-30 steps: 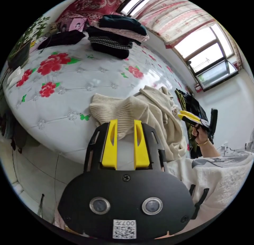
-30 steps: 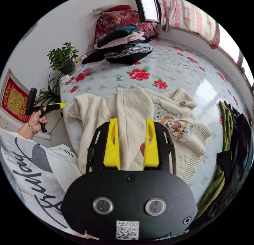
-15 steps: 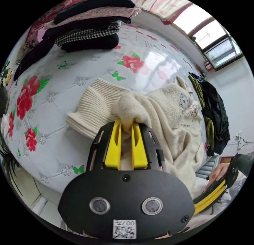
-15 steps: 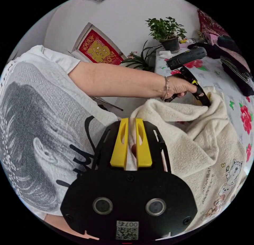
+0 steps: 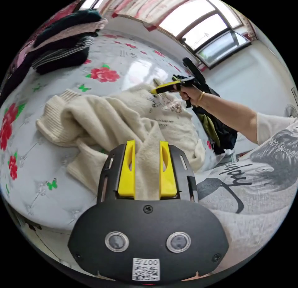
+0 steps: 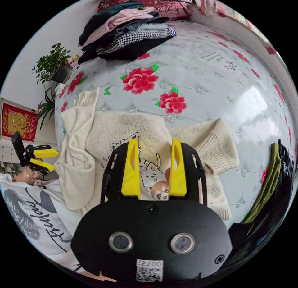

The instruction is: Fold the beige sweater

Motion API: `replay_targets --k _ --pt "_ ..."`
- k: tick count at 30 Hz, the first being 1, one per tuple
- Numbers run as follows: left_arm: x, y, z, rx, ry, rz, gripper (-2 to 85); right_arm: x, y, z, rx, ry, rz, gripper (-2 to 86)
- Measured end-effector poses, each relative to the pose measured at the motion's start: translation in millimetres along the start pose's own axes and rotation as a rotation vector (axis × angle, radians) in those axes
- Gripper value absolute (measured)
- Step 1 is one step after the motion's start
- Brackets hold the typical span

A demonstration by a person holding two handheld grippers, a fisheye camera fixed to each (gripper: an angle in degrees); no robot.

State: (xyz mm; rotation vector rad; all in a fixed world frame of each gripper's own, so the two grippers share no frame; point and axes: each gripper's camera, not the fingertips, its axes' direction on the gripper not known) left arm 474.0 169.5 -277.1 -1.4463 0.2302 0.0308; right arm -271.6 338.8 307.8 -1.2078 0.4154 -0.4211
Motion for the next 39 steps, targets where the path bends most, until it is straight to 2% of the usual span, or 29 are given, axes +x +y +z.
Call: replay_targets --k 2,3,5,9,14,16,18,21,22,24,26,28,29,33,36,38,39 --pt "23.4 -9.2 55.9 -0.139 0.036 0.082 10.1 -8.3 3.9 24.0 -0.061 -0.035 -0.013 7.3" --pt "29.0 -9.9 77.6 -0.202 0.014 0.105 9.0 -20.5 15.8 22.5 -0.01 -0.016 -0.052 6.6" --pt "32.8 -10.1 86.0 -0.243 -0.046 0.14 6.8 -37.1 38.7 18.7 0.003 0.014 -0.09 5.8" --pt "14.1 -7.3 63.0 -0.272 0.042 0.091 4.8 -87.9 129.6 0.3 0.016 0.038 -0.217 4.7" --pt "-37.7 54.1 -11.3 -0.131 0.105 -0.18 4.5 -148.9 213.7 -7.2 -0.111 -0.083 -0.328 3.8" --pt "-51.8 78.3 -36.3 -0.066 0.103 -0.266 4.5 -161.3 219.4 -18.9 -0.149 -0.051 -0.397 3.8" --pt "-63.1 100.6 -61.9 0.026 0.097 -0.347 4.4 -151.3 204.9 -39.4 -0.071 -0.035 -0.355 4.0" --pt "-81.0 142.1 -114.6 0.248 0.056 -0.51 4.3 -110.0 169.5 -73.7 0.164 -0.083 -0.172 4.2" --pt "-82.6 148.4 -121.4 0.272 0.039 -0.532 4.3 -93.0 157.5 -76.5 0.25 -0.019 -0.07 4.4" --pt "-84.9 165.8 -138.1 0.314 -0.027 -0.588 4.3 -78.5 138.5 -60.7 0.277 0.118 -0.009 4.7" --pt "-85.4 188.3 -153.4 0.342 -0.079 -0.655 4.3 -70.1 113.0 -26.2 0.146 0.197 0.01 4.9" --pt "-84.7 203.0 -159.1 0.359 -0.09 -0.695 4.3 -75.9 88.9 24.9 -0.074 0.11 -0.039 4.6" --pt "-84.0 211.9 -161.5 0.374 -0.093 -0.725 4.2 -80.5 86.8 36.1 -0.115 0.092 -0.05 4.4" --pt "-85.3 227.0 -166.2 0.413 -0.107 -0.798 4.2 -135.4 102.3 50.1 -0.045 0.286 -0.18 2.7" --pt "-91.5 217.3 -167.1 0.418 -0.097 -0.806 4.1 -156.8 102.1 56.9 -0.106 0.413 -0.282 1.2" --pt "-92.7 189.8 -174.2 0.427 -0.097 -0.755 4.1 -153.0 98.9 46.7 -0.096 0.431 -0.266 0.6" --pt "-91.6 180.4 -177.6 0.429 -0.104 -0.73 4.1 -143.6 99.2 25.2 -0.024 0.448 -0.22 0.4"
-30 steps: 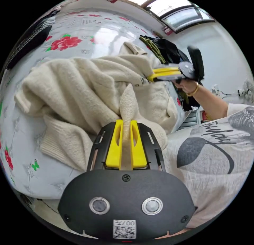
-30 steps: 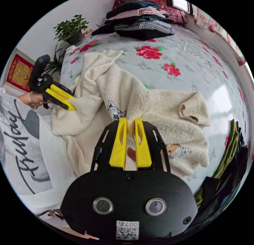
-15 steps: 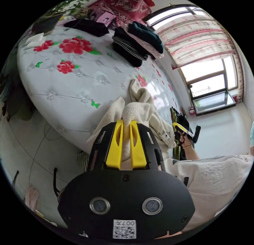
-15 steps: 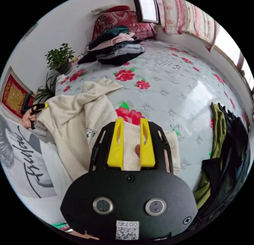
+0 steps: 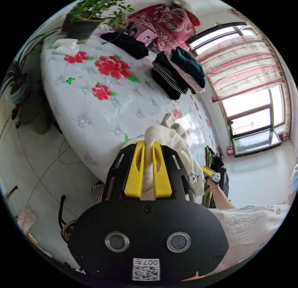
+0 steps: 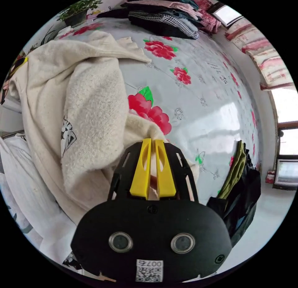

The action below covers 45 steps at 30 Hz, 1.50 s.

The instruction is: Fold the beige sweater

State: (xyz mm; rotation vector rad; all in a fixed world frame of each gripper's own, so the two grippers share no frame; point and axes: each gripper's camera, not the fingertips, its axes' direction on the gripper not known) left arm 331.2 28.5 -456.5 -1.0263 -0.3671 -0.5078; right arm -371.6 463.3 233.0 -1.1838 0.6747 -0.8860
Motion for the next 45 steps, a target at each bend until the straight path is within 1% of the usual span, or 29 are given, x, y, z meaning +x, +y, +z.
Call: replay_targets --k 2,4,5,7,9,10,12,13,15,18,20,21,23,25,28,29,30,32,33,34,35,36,37,38,39,40,41,42,45 --pt "33.9 -30.5 -4.4 0.02 -0.018 0.126 4.1 40.4 12.0 -34.2 0.088 0.052 0.139 0.2" --pt "59.6 -54.8 -8.7 0.047 -0.031 0.223 4.1 103.9 42.9 -93.7 0.228 0.13 0.34 0.1" --pt "75.9 -72.2 -8.6 0.068 -0.046 0.282 4.1 118.8 51.8 -108.0 0.258 0.158 0.388 0.1" --pt "99.5 -104.3 2.2 0.078 -0.062 0.345 4.2 168.1 84.8 -158.2 0.352 0.3 0.54 0.3" --pt "128.1 -140.0 32.1 0.067 -0.104 0.421 4.4 198.2 100.6 -181.5 0.385 0.385 0.644 0.6" --pt "145.8 -165.3 62.7 0.035 -0.132 0.443 4.6 218.8 104.1 -184.4 0.357 0.419 0.703 0.9" --pt "177.1 -209.1 128.2 -0.057 -0.156 0.466 5.2 254.7 106.9 -171.0 0.259 0.388 0.83 1.4" --pt "184.0 -215.9 141.8 -0.067 -0.175 0.469 5.4 272.9 111.2 -158.3 0.196 0.363 0.911 1.7" --pt "199.9 -227.5 172.4 -0.092 -0.235 0.451 5.7 278.6 121.1 -143.1 0.146 0.365 0.96 2.2" --pt "204.1 -211.1 184.0 -0.05 -0.337 0.408 5.4 247.4 140.1 -125.1 0.157 0.293 0.88 3.7" --pt "191.8 -187.9 176.6 -0.025 -0.371 0.399 5.3 213.0 157.0 -109.7 0.191 0.192 0.799 4.4" --pt "186.5 -178.2 173.3 -0.021 -0.372 0.398 5.1 188.6 169.5 -97.1 0.199 0.099 0.751 4.8" --pt "167.0 -131.0 165.3 -0.068 -0.267 0.388 5.1 152.8 189.3 -78.1 0.191 -0.039 0.718 5.6" --pt "165.4 -87.8 170.2 -0.157 -0.18 0.416 5.8 111.4 212.1 -61.2 0.176 -0.227 0.687 6.6" --pt "193.0 -7.7 193.1 -0.331 -0.06 0.525 7.2 80.2 228.9 -58.8 0.193 -0.391 0.672 7.3" --pt "210.8 20.7 204.5 -0.395 -0.002 0.575 7.9 76.7 230.2 -59.3 0.203 -0.415 0.666 7.3" --pt "220.5 32.9 209.9 -0.42 0.021 0.598 8.1 71.0 230.3 -58.7 0.215 -0.455 0.644 7.4" --pt "261.2 72.6 227.7 -0.45 0.108 0.715 9.0 65.6 224.9 -50.6 0.181 -0.477 0.605 7.3" --pt "272.0 81.0 233.6 -0.462 0.118 0.756 9.2 63.8 220.1 -42.5 0.16 -0.492 0.589 6.8" --pt "292.0 97.4 248.5 -0.501 0.119 0.85 9.7 62.9 214.4 -34.0 0.136 -0.511 0.572 6.1" --pt "306.0 113.3 269.6 -0.572 0.081 0.928 9.4 62.8 211.4 -29.8 0.115 -0.513 0.568 5.6" --pt "311.9 128.7 296.6 -0.662 -0.017 0.987 8.3 63.8 205.8 -23.7 0.073 -0.496 0.56 4.8" --pt "311.6 136.2 310.9 -0.706 -0.093 1.019 7.4 66.5 202.2 -24.2 0.064 -0.483 0.546 4.0" --pt "314.0 143.7 313.1 -0.648 -0.144 1.14 5.3 68.8 201.5 -26.6 0.067 -0.473 0.542 3.7" --pt "314.4 144.0 311.1 -0.623 -0.15 1.176 4.1 75.0 202.2 -34.9 0.082 -0.447 0.534 3.1" --pt "311.2 134.9 310.4 -0.653 -0.153 1.132 2.3 83.5 206.7 -46.9 0.108 -0.413 0.536 2.6" --pt "302.8 118.9 299.1 -0.658 -0.121 1.027 1.0 88.8 210.6 -53.8 0.127 -0.397 0.541 2.4" --pt "289.9 104.4 276.3 -0.613 -0.052 0.951 0.5 100.9 221.8 -68.0 0.171 -0.368 0.556 2.1" --pt "250.5 84.1 218.0 -0.491 0.044 0.838 -0.2 136.3 259.4 -91.4 0.244 -0.347 0.645 1.5"
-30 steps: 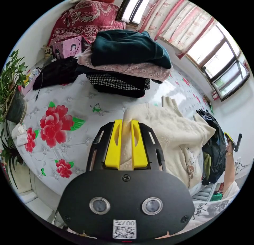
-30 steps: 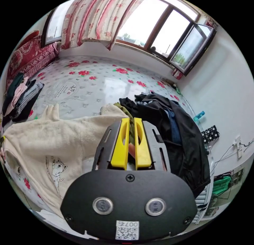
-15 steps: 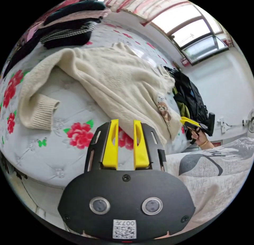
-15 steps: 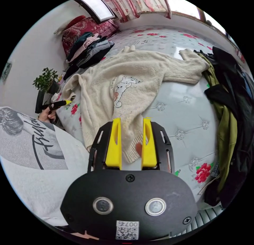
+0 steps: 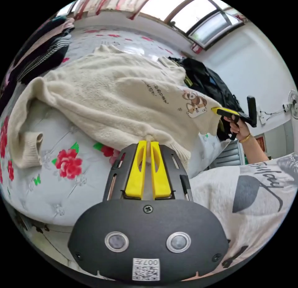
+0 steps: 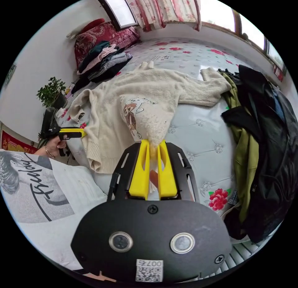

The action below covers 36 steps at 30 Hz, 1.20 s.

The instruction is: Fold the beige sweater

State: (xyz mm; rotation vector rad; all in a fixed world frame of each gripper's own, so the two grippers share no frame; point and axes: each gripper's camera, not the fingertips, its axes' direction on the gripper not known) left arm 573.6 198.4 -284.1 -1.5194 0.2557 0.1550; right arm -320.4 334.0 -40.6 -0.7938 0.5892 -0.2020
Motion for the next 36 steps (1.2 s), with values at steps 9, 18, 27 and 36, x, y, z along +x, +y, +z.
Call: replay_targets --k 9,18,27,36 --pt "-117.2 200.8 -96.5 0.263 0.022 -0.464 -0.7 44.9 31.4 55.2 -0.189 -0.249 0.147 1.2" --pt "-114.6 230.4 -76.6 0.082 -0.082 -0.378 -0.5 25.8 59.4 62.2 -0.254 -0.1 0.1 0.9" --pt "-218.4 279.6 -144.8 0.317 -0.045 -0.719 6.8 10.4 73.5 44.3 -0.152 0.017 0.318 1.2" --pt "-340.2 199.5 -155.6 0.434 -0.009 -0.86 10.7 -56.7 28.0 26.3 -0.111 0.009 0.305 0.0"
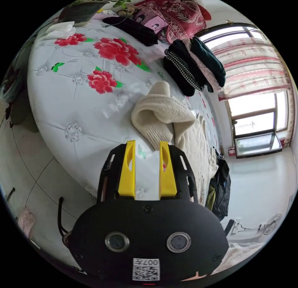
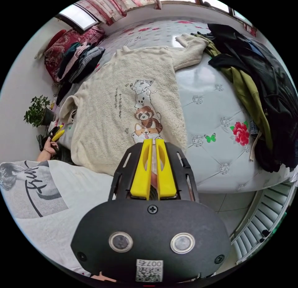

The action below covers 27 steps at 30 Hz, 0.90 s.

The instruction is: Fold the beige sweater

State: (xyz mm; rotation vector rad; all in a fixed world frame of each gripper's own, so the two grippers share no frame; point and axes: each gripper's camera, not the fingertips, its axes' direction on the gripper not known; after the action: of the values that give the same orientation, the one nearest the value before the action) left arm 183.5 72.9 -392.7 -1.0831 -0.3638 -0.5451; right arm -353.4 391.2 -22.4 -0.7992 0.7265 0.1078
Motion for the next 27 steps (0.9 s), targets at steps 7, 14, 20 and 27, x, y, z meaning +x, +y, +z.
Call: replay_targets --k 7,14,20,27 --pt "14.4 -64.5 46.6 -0.038 -0.259 0.06 4.5 -83.1 -8.9 -5.3 0.003 -0.004 -0.108 -0.1" --pt "20.9 -95.1 -4.1 0.121 -0.091 0.076 -0.2 -108.8 5.6 -9.8 0.01 0.032 -0.071 -0.2" --pt "124.6 -108.8 -93.7 0.432 -0.174 0.385 -0.1 -103.3 18.2 -10.6 0.018 0.008 -0.024 -0.2" --pt "328.9 -10.3 -11.5 0.326 0.079 0.946 2.7 -77.6 3.6 -15.5 0.082 -0.126 0.014 0.2"
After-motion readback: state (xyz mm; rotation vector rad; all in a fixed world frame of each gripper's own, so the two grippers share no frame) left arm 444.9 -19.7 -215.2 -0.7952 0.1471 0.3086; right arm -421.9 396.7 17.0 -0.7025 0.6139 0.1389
